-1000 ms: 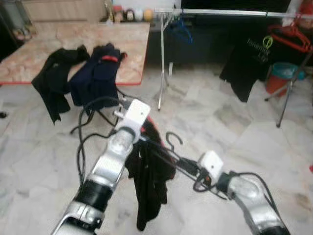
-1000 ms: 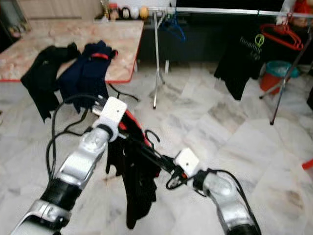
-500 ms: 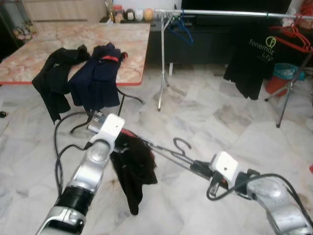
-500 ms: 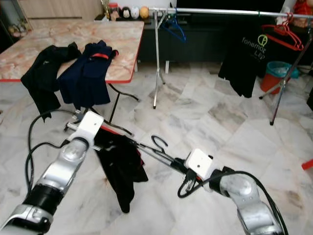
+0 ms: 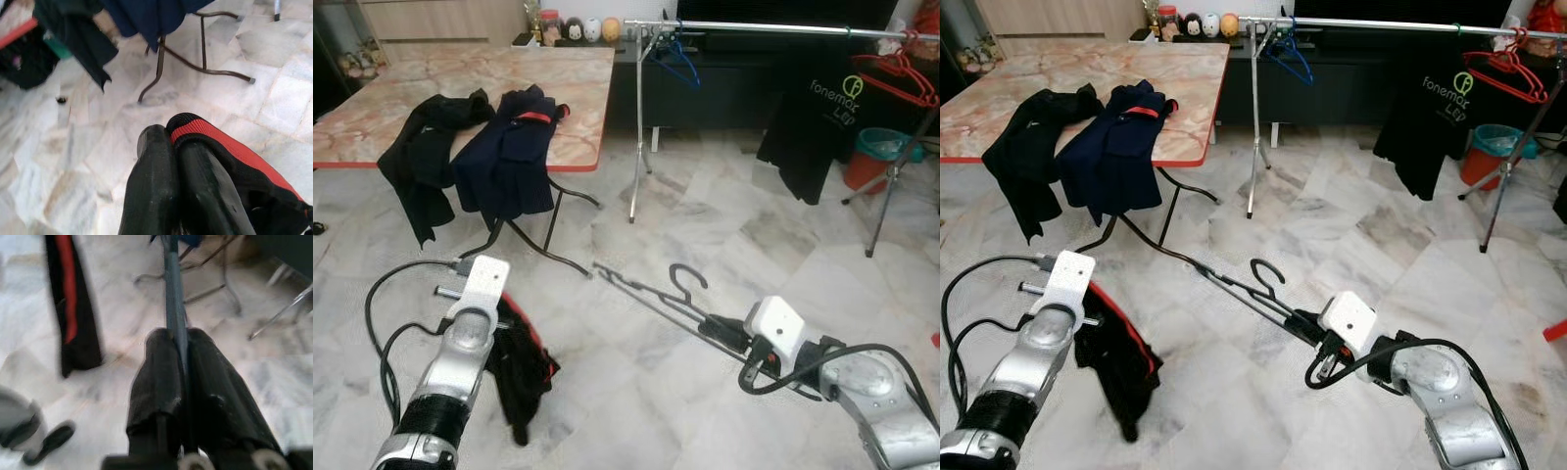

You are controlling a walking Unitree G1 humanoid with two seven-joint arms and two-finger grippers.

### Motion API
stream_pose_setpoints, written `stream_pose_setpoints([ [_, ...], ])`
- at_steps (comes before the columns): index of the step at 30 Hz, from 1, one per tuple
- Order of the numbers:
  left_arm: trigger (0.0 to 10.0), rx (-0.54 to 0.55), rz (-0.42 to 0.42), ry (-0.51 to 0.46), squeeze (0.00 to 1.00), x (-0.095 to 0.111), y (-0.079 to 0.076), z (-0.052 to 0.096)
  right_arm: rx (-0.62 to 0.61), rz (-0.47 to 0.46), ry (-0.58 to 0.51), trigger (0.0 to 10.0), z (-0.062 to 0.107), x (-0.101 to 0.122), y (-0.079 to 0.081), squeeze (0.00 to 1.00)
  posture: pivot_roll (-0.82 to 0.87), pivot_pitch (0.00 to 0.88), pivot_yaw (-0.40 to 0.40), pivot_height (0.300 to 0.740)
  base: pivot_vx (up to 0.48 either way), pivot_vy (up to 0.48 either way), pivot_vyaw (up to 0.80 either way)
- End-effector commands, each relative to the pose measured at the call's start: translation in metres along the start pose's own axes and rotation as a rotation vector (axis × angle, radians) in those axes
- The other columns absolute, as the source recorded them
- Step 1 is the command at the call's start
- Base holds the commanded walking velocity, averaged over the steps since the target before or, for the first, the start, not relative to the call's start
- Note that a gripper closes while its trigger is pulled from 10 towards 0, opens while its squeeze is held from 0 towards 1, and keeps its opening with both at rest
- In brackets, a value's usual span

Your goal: Hang hanger

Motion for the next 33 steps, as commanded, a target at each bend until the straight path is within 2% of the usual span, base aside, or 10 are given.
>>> stream_pose_setpoints([
  [1, 10.0, -0.024, 0.135, -0.050, 0.00, 0.003, 0.002, 0.004, -0.244, 0.016, -0.059, 10.0, -0.001, 0.004, -0.032, 0.00, 0.04, 0.000, 0.020, 0.740, 0.000, 0.000, 0.00],
  [2, 10.0, -0.024, 0.135, -0.050, 0.00, 0.003, 0.002, 0.004, -0.244, 0.016, -0.059, 10.0, -0.001, 0.004, -0.032, 0.00, 0.04, 0.000, 0.020, 0.740, 0.000, 0.000, 0.00],
  [3, 10.0, -0.053, 0.164, -0.088, 0.00, 0.004, -0.002, 0.007, -0.379, -0.019, -0.089, 10.0, -0.001, 0.003, -0.047, 0.00, 0.04, 0.000, 0.018, 0.740, 0.000, 0.000, 0.00],
  [5, 10.0, -0.083, 0.195, -0.140, 0.00, 0.005, -0.007, 0.013, -0.542, -0.126, -0.144, 10.0, -0.001, -0.003, -0.058, 0.00, 0.03, 0.000, 0.020, 0.740, 0.000, 0.000, 0.00],
  [7, 10.0, -0.109, 0.307, -0.181, 0.00, 0.005, -0.010, 0.024, -0.651, -0.272, -0.188, 10.0, -0.005, -0.016, -0.053, 0.00, 0.03, 0.000, 0.017, 0.740, 0.000, 0.000, 0.00],
  [11, 10.0, -0.133, 0.484, -0.260, 0.00, 0.016, -0.009, 0.037, -0.700, -0.367, -0.209, 10.0, -0.011, -0.030, -0.039, 0.00, 0.04, 0.000, 0.003, 0.740, 0.000, 0.000, 0.00],
  [13, 10.0, -0.147, 0.550, -0.342, 0.00, 0.034, -0.011, 0.047, -0.753, -0.414, -0.207, 10.0, -0.011, -0.044, -0.030, 0.00, 0.05, 0.000, -0.008, 0.740, 0.000, 0.000, 0.00],
  [20, 10.0, -0.154, 0.535, -0.417, 0.00, 0.053, -0.023, 0.050, -0.810, -0.422, -0.194, 10.0, -0.010, -0.054, -0.026, 0.00, 0.04, 0.000, -0.019, 0.740, 0.000, 0.000, 0.00],
  [24, 10.0, -0.233, 0.549, -0.453, 0.00, 0.069, -0.040, 0.056, -0.856, -0.415, -0.218, 10.0, -0.002, -0.055, -0.031, 0.00, 0.02, 0.000, -0.018, 0.740, 0.000, 0.000, 0.00],
  [33, 10.0, -0.217, 0.528, -0.462, 0.00, 0.075, -0.038, 0.050, -0.847, -0.419, -0.230, 10.0, -0.011, -0.056, -0.022, 0.00, 0.02, 0.000, 0.003, 0.740, 0.000, 0.330, 0.00],
])
Point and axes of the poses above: a point about 5 cm out from each wrist's last joint towards the gripper, its own z axis pointing back from the gripper into the wrist, its own x axis along the axis of the wrist's last joint, y = z × x, the point moved 5 cm from there along -z, pointing out of the wrist towards the gripper, and after that the axes turned 7 degrees about -z, right-handed, at the moved point
